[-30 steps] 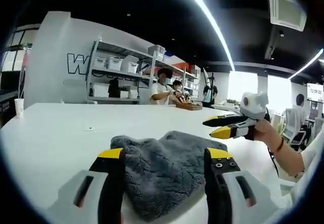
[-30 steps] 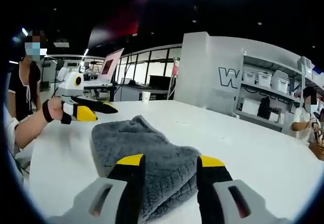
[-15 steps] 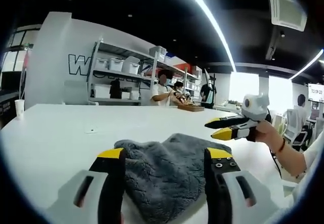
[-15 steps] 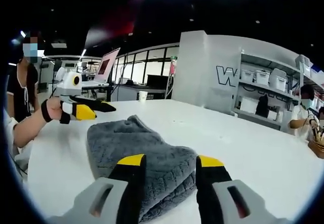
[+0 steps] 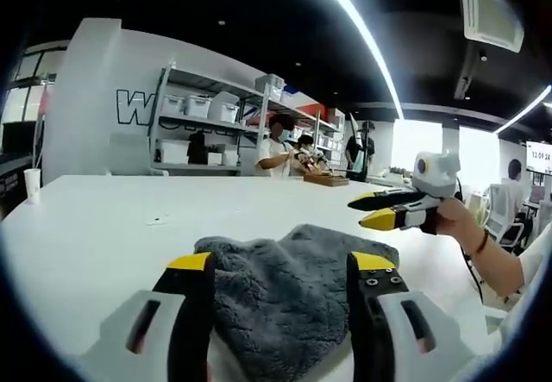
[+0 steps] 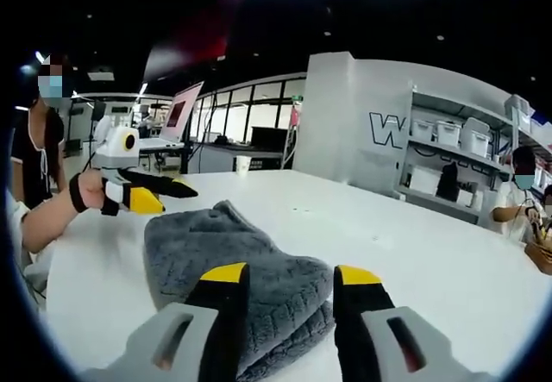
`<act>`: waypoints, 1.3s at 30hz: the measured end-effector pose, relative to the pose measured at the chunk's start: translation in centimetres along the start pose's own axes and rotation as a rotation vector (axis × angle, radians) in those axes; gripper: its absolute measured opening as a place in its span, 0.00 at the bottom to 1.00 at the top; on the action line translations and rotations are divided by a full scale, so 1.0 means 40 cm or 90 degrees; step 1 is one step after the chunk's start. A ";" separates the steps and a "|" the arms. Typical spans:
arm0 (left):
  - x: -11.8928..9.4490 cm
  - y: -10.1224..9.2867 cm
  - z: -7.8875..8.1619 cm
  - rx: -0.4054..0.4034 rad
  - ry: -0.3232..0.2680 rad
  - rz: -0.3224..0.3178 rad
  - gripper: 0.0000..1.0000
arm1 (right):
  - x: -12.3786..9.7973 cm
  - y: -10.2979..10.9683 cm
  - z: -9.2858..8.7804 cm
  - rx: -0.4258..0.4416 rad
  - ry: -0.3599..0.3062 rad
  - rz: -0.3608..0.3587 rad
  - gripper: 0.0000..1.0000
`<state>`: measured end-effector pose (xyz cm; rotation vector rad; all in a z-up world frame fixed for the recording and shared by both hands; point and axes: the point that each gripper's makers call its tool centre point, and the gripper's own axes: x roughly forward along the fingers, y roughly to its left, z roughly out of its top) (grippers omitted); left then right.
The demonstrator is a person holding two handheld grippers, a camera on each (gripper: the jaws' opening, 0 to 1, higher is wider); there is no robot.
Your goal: Open the folded towel by lifting each exposed corner and separating the folded layers until the towel lies flat within the target outline without major curled edges
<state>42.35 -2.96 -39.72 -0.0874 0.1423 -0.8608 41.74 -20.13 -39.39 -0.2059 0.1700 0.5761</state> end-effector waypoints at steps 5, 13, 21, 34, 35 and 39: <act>0.001 0.004 -0.006 -0.004 0.003 0.002 0.60 | 0.008 -0.003 0.003 -0.003 0.002 0.000 0.34; 0.007 0.014 -0.004 -0.002 0.005 0.008 0.60 | 0.022 -0.010 -0.004 -0.009 0.016 -0.005 0.34; 0.017 0.023 0.000 0.005 0.009 0.011 0.60 | 0.033 -0.015 -0.012 -0.012 0.024 -0.005 0.34; 0.036 0.036 -0.006 0.002 0.019 0.012 0.58 | 0.052 -0.024 -0.025 -0.004 0.030 -0.003 0.34; 0.037 0.037 -0.007 0.001 0.018 0.012 0.58 | 0.055 -0.025 -0.023 -0.002 0.029 -0.002 0.34; 0.039 0.044 -0.012 0.000 0.022 0.014 0.58 | 0.067 -0.027 -0.023 0.002 0.032 0.001 0.34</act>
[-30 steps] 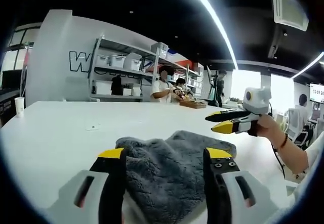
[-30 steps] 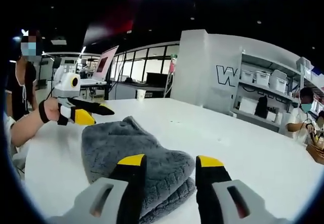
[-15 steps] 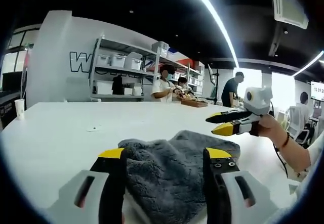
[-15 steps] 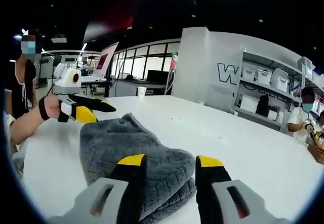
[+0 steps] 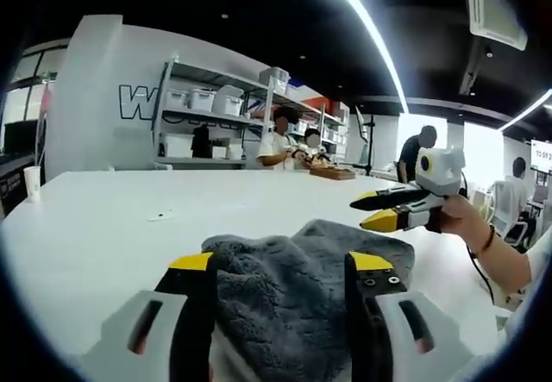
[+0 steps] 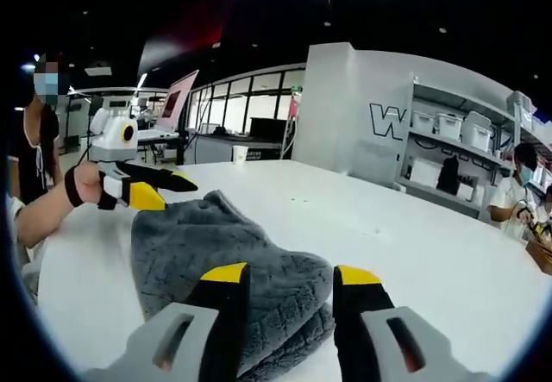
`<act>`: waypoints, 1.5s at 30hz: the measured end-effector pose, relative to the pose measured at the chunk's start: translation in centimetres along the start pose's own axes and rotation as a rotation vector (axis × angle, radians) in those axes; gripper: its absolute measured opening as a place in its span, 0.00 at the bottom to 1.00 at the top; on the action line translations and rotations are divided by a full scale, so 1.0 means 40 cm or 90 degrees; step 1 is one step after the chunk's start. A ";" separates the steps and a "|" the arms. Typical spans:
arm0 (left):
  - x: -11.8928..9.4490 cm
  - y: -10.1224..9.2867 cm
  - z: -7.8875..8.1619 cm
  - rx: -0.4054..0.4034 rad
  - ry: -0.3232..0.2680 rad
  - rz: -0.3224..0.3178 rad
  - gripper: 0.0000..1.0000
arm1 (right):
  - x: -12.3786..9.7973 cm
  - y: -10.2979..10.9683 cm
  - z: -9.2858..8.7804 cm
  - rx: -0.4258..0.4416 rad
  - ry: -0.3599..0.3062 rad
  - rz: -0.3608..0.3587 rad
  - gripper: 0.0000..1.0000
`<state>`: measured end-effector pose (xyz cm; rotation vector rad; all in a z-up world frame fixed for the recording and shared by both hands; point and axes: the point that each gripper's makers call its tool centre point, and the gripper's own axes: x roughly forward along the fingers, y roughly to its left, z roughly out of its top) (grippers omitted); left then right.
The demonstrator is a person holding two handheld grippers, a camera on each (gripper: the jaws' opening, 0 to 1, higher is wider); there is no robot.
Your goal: Open the folded towel by lifting each exposed corner and separating the folded layers until the towel lies flat within the target outline without major curled edges
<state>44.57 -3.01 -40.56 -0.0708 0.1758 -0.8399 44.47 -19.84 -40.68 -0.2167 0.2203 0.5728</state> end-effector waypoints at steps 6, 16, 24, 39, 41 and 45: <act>0.006 0.007 -0.004 -0.002 0.005 0.003 0.58 | 0.012 -0.004 -0.009 0.011 0.005 0.005 0.34; 0.018 0.011 -0.002 -0.006 0.008 0.003 0.57 | 0.024 0.000 -0.003 0.027 0.002 0.010 0.34; 0.027 0.031 -0.005 -0.011 0.011 0.021 0.52 | 0.027 -0.007 0.000 0.028 0.001 0.006 0.34; 0.040 0.047 -0.026 -0.020 0.028 0.022 0.53 | 0.046 -0.018 -0.022 0.042 0.019 0.003 0.33; 0.041 0.048 -0.029 -0.016 0.031 0.023 0.53 | 0.049 -0.019 -0.025 0.046 0.021 0.003 0.33; 0.044 0.062 -0.027 -0.021 0.032 0.034 0.53 | 0.055 -0.022 -0.034 0.052 0.026 0.001 0.33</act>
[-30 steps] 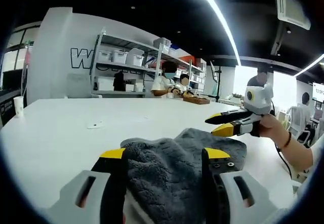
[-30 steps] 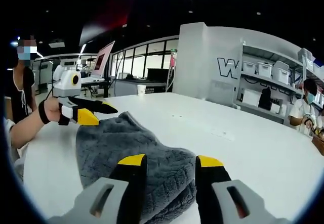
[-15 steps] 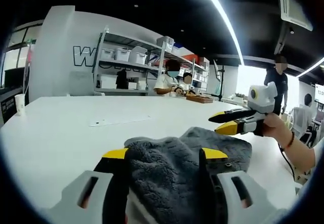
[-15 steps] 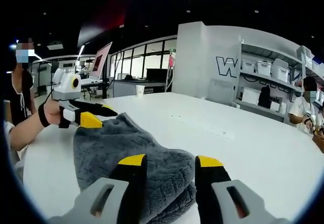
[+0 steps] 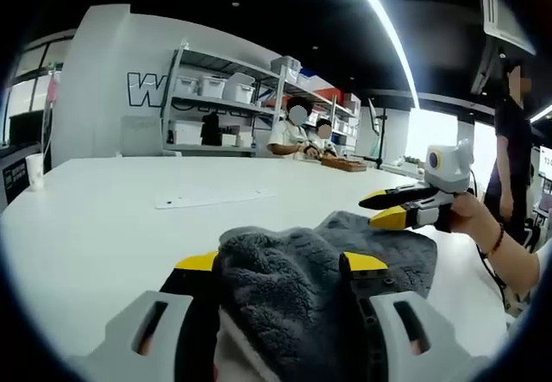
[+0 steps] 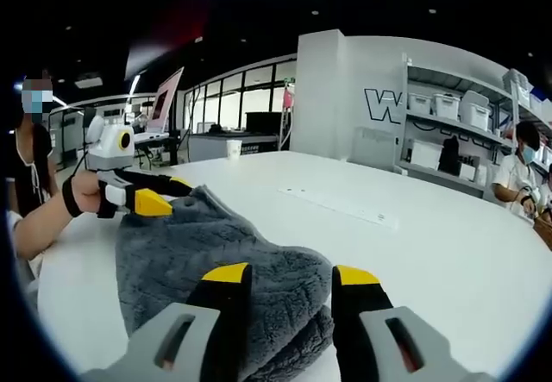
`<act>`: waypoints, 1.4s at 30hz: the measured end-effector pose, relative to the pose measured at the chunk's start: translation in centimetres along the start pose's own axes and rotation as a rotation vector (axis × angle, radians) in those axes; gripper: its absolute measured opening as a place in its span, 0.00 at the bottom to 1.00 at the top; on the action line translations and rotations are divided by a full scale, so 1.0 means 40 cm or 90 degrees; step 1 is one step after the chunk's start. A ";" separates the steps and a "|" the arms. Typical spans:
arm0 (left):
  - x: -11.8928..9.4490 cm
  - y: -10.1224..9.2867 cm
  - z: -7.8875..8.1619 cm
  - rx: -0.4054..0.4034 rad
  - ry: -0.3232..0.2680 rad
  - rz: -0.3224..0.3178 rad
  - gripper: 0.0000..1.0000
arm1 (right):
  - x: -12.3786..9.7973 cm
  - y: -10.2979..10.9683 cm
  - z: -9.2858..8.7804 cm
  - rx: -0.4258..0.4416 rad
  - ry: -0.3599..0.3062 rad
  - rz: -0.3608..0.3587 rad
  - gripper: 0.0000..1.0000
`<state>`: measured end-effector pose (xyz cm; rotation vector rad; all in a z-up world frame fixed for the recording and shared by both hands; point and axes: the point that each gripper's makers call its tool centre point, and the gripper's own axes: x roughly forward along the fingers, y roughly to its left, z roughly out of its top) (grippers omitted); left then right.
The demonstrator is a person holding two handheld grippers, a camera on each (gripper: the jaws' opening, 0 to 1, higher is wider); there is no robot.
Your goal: Open the folded towel by lifting each exposed corner and separating the folded layers until the towel lies flat within the target outline without major curled edges
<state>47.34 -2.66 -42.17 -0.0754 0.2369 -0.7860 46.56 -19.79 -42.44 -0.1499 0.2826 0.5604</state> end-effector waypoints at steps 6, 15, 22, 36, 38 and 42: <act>0.007 0.000 -0.003 0.004 0.002 -0.001 0.53 | 0.005 -0.002 0.000 0.015 -0.007 0.001 0.33; 0.019 0.010 -0.009 -0.001 0.004 0.013 0.49 | 0.017 -0.013 0.001 0.025 -0.014 -0.004 0.33; 0.026 0.010 -0.010 0.011 0.008 0.017 0.45 | 0.025 -0.023 -0.008 0.044 -0.013 -0.009 0.34; 0.026 0.028 -0.016 0.016 0.006 0.030 0.32 | 0.038 -0.041 -0.008 0.079 -0.022 -0.021 0.37; 0.025 0.028 -0.019 0.015 0.006 0.031 0.32 | 0.041 -0.043 -0.008 0.081 -0.025 -0.019 0.37; 0.023 0.031 -0.021 0.013 0.004 0.031 0.30 | 0.049 -0.044 -0.016 0.089 -0.020 -0.020 0.36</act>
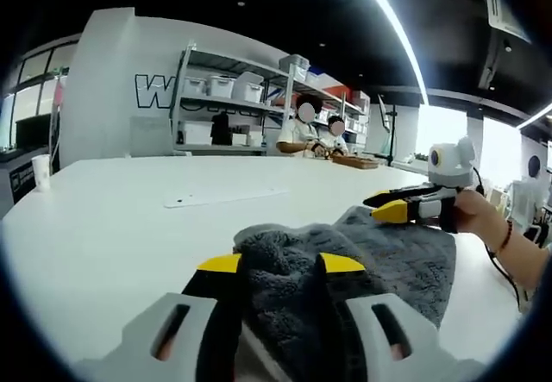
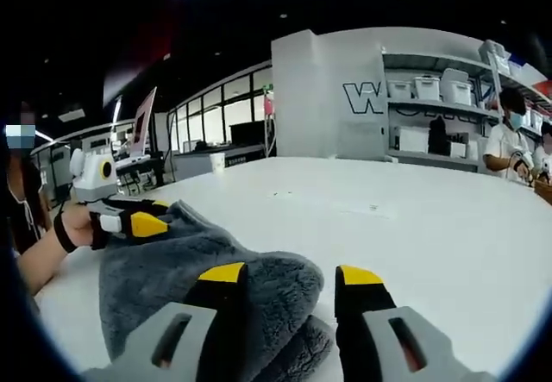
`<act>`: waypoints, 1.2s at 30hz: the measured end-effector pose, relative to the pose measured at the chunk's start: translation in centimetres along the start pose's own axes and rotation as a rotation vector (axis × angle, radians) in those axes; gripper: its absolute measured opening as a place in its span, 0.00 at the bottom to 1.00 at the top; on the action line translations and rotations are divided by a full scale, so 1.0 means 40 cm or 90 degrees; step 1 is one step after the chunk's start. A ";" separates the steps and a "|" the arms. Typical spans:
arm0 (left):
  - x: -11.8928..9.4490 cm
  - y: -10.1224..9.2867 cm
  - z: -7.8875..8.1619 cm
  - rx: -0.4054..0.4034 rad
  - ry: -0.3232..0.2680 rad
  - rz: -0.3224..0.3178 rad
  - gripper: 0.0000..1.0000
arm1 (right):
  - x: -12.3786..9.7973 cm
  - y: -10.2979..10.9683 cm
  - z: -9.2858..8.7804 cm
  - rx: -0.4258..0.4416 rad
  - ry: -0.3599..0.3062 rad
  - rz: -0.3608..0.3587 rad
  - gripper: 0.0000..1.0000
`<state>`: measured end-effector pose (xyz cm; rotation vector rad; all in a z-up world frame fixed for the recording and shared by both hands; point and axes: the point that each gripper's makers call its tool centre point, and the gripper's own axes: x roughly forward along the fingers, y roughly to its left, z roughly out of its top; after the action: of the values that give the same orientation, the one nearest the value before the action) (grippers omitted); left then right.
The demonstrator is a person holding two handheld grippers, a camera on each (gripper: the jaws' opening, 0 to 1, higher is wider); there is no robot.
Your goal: Open the folded towel by lifting each exposed corner and separating the folded layers until the towel lies flat within the target outline without major curled edges
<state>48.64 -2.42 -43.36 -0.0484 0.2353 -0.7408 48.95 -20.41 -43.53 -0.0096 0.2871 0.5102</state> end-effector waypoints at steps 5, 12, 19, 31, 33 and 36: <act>0.003 0.002 -0.006 0.007 0.003 0.003 0.28 | 0.007 0.003 -0.008 0.002 0.007 0.000 0.35; 0.005 0.002 -0.008 0.000 0.000 -0.002 0.26 | 0.012 0.006 -0.022 0.006 0.016 0.002 0.34; 0.005 0.003 -0.008 -0.004 -0.005 -0.004 0.24 | 0.017 0.003 -0.037 0.043 0.020 -0.001 0.33; 0.002 0.002 -0.016 0.002 -0.004 -0.005 0.19 | 0.014 0.001 -0.036 0.055 0.002 0.001 0.20; 0.002 0.002 -0.016 0.006 -0.005 -0.004 0.18 | 0.013 0.002 -0.035 0.052 -0.001 0.001 0.18; 0.002 0.005 -0.016 0.001 -0.008 -0.005 0.16 | 0.011 0.001 -0.031 0.038 -0.008 -0.001 0.13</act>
<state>48.67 -2.31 -44.02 -0.0524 0.2226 -0.7480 48.95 -20.26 -44.85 0.0516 0.2895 0.4991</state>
